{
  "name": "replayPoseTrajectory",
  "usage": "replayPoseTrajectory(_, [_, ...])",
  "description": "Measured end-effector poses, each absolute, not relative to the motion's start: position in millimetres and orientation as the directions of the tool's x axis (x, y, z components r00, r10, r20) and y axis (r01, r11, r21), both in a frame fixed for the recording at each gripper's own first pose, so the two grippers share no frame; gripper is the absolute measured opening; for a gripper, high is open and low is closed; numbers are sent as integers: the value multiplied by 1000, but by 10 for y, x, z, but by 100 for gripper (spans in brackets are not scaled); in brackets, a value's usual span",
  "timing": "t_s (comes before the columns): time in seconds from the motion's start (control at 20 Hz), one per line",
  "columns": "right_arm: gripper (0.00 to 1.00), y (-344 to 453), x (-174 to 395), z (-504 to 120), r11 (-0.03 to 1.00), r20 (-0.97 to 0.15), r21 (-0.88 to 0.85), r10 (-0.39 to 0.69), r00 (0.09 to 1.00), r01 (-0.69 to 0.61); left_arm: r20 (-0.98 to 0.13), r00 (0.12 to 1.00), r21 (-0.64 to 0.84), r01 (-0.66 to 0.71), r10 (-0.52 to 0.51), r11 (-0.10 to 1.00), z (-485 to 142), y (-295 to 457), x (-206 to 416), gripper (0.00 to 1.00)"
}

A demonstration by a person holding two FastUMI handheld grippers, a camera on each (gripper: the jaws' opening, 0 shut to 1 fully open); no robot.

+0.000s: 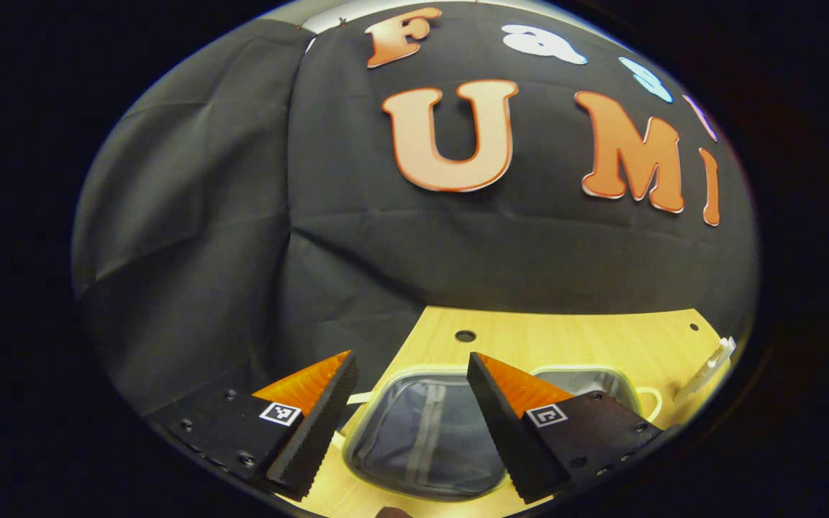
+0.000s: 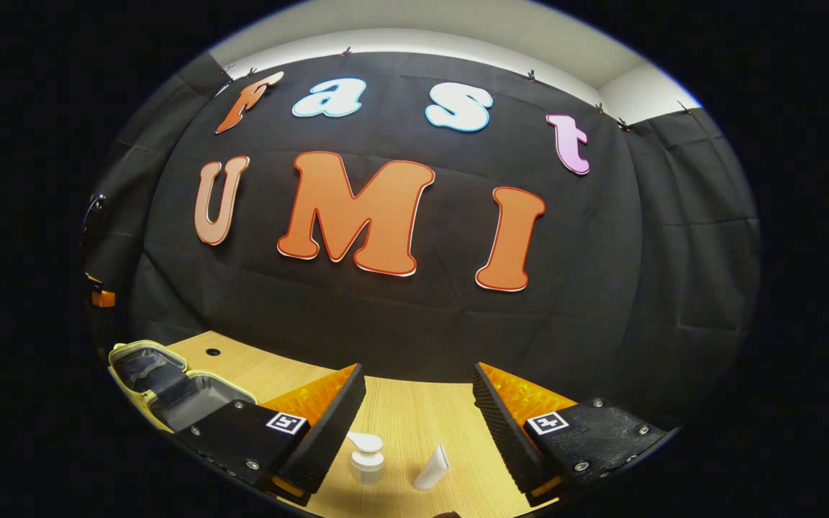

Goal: First open the suitcase, pack the skin care products into it, and then close the suitcase.

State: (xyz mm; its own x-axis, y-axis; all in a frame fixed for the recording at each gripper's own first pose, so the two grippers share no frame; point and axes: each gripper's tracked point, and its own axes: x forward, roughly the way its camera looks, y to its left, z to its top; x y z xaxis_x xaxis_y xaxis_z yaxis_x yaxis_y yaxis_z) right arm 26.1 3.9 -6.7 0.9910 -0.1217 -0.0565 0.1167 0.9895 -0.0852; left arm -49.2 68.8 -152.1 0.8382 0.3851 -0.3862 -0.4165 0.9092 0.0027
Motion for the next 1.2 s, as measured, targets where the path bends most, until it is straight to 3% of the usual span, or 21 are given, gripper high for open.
replayPoseTrajectory(0.15, [96, -27, 252, -143, 993, -65, -70, -96, 993, 91, -297, 881, -22, -393, 369, 919, -1128, 235, -406, 96])
replayPoseTrajectory(0.6, [96, -235, 242, -204, 998, -54, -56, -39, 998, 36, -179, 941, -44, -298, 286, 953, -532, -1293, 34, 98])
replayPoseTrajectory(1.2, [96, -629, 287, -346, 999, -65, -50, -25, 998, 21, -117, 980, -63, -168, 160, 984, -379, -2740, 241, 96])
